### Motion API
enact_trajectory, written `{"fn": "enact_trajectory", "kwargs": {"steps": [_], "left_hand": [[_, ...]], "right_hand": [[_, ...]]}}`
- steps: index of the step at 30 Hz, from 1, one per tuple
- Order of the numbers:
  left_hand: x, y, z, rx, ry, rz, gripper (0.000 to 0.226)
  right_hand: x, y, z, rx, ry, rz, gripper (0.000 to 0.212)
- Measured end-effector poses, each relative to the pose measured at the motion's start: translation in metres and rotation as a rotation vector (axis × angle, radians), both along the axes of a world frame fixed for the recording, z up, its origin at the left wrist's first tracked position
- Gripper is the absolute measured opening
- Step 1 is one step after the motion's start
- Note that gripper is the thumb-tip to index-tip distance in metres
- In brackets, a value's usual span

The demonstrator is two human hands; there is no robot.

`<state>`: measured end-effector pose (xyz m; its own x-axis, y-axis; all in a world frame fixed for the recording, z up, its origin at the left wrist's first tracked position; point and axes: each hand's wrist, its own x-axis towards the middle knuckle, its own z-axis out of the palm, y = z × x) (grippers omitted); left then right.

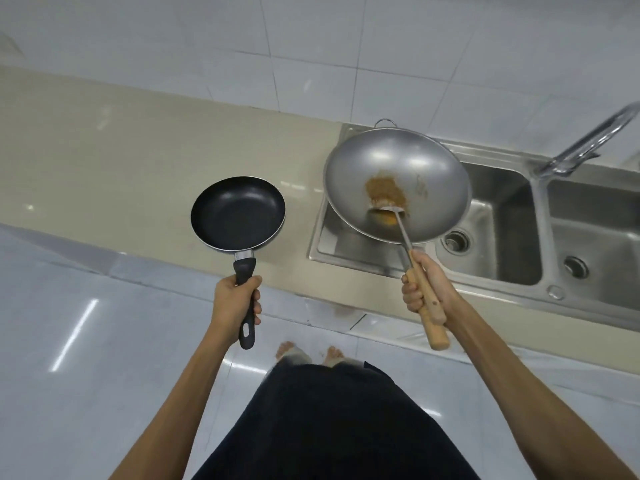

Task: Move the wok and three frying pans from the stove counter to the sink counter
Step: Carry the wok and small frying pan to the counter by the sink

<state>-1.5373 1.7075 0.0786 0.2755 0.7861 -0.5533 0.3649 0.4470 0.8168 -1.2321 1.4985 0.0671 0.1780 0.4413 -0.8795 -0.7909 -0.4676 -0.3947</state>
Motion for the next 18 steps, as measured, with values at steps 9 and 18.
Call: {"fn": "enact_trajectory", "kwargs": {"steps": [9,18], "left_hand": [[0.034,0.094,-0.024,-0.001,0.040,-0.135,0.018],[0.067,0.151,-0.050,0.008,0.040,-0.236,0.021]], "right_hand": [[-0.016,0.035,-0.023,0.028,-0.044,-0.123,0.056],[-0.018,0.039,-0.043,0.057,-0.061,-0.238,0.057]]}}
